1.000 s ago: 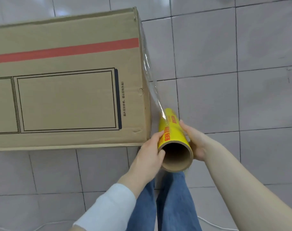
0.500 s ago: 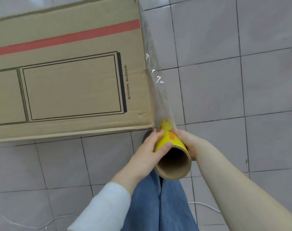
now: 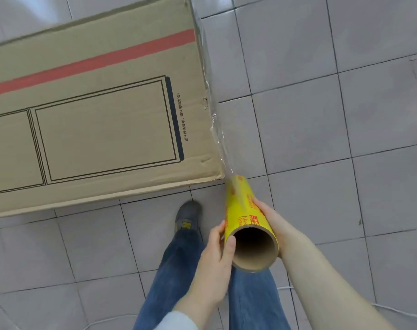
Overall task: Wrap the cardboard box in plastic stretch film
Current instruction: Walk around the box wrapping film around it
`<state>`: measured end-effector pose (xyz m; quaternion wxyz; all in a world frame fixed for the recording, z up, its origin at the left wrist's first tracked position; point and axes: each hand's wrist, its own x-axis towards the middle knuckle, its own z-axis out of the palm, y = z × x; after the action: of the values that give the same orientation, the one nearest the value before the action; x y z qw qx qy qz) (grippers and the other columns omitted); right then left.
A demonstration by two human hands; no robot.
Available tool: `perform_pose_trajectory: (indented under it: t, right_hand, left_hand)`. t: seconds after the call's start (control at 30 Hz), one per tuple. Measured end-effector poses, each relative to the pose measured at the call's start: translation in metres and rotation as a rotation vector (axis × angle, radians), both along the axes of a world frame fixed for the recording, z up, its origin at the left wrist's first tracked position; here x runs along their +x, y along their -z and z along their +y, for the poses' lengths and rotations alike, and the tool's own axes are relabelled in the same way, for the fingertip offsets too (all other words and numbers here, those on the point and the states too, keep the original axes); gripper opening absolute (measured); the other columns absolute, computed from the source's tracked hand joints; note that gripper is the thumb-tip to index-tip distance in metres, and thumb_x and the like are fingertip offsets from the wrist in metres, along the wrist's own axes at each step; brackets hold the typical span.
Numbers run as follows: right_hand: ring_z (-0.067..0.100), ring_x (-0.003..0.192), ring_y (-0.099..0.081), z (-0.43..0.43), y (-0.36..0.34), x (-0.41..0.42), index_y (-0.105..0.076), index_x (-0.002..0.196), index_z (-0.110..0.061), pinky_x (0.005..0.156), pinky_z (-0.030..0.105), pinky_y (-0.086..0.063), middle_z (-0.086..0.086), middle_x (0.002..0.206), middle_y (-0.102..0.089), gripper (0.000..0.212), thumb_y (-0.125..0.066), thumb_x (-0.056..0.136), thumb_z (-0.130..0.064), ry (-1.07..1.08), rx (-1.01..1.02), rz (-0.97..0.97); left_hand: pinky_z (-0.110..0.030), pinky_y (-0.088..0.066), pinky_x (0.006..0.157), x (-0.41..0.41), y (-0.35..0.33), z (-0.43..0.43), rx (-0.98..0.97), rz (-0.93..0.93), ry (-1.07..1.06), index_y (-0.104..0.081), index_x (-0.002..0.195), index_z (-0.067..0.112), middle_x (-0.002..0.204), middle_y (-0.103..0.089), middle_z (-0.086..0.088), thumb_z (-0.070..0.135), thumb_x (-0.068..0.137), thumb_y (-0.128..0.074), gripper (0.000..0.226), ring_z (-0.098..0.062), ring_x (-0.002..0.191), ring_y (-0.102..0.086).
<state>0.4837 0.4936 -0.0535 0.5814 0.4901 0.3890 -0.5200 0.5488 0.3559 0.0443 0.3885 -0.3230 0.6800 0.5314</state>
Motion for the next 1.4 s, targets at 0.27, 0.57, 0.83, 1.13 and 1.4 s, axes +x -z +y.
perform_pose_trajectory:
  t: [0.27, 0.57, 0.83, 1.13, 1.4]
  right_hand:
    - [0.029, 0.06, -0.066, -0.006, 0.022, 0.023, -0.063, 0.099, -0.006, 0.059, 0.032, -0.051, 0.017, 0.07, -0.07, 0.051, -0.051, 0.089, -0.054, -0.023, 0.031, -0.029]
    - [0.031, 0.071, -0.07, -0.013, 0.042, 0.039, -0.052, 0.128, -0.009, 0.063, 0.035, -0.056, 0.022, 0.097, -0.07, 0.059, -0.057, 0.087, -0.051, -0.073, 0.018, -0.002]
    - [0.034, 0.111, -0.06, -0.017, 0.055, 0.055, -0.042, 0.137, -0.013, 0.1, 0.051, -0.046, 0.02, 0.126, -0.059, 0.065, -0.026, 0.095, -0.061, -0.26, 0.128, -0.015]
    - [0.032, 0.092, -0.068, -0.011, 0.04, 0.101, -0.037, 0.143, -0.025, 0.065, 0.035, -0.056, 0.018, 0.117, -0.066, 0.068, -0.055, 0.086, -0.058, 0.057, 0.029, 0.004]
    - [0.03, 0.088, -0.061, -0.026, 0.039, 0.1, -0.017, 0.15, -0.024, 0.069, 0.038, -0.051, 0.02, 0.128, -0.055, 0.06, -0.044, 0.098, -0.039, 0.063, 0.074, 0.09]
  left_hand:
    - [-0.028, -0.02, 0.115, -0.027, 0.036, -0.025, 0.086, -0.013, 0.357, -0.01, 0.147, 0.033, 0.155, -0.014, 0.013, 0.063, 0.081, -0.046, 0.081, -0.009, 0.141, -0.021]
    - [-0.027, -0.025, 0.112, 0.009, 0.052, -0.019, 0.046, 0.034, 0.45, -0.013, 0.144, 0.044, 0.151, -0.018, 0.013, 0.059, 0.086, -0.038, 0.065, -0.006, 0.135, -0.025]
    - [-0.011, -0.029, 0.093, 0.039, 0.048, -0.023, -0.077, 0.095, 0.386, -0.028, 0.137, 0.043, 0.14, -0.033, 0.016, 0.053, 0.087, -0.041, 0.052, 0.0, 0.124, -0.034]
    - [-0.007, -0.039, 0.085, 0.077, 0.033, -0.007, -0.085, 0.007, 0.138, -0.032, 0.125, 0.049, 0.126, -0.053, 0.018, 0.073, 0.076, -0.03, 0.054, 0.002, 0.113, -0.05]
    - [-0.018, -0.016, 0.112, 0.041, 0.04, -0.03, 0.031, 0.069, 0.698, -0.017, 0.143, 0.037, 0.157, 0.0, 0.012, 0.051, 0.086, -0.052, 0.068, -0.003, 0.144, -0.005]
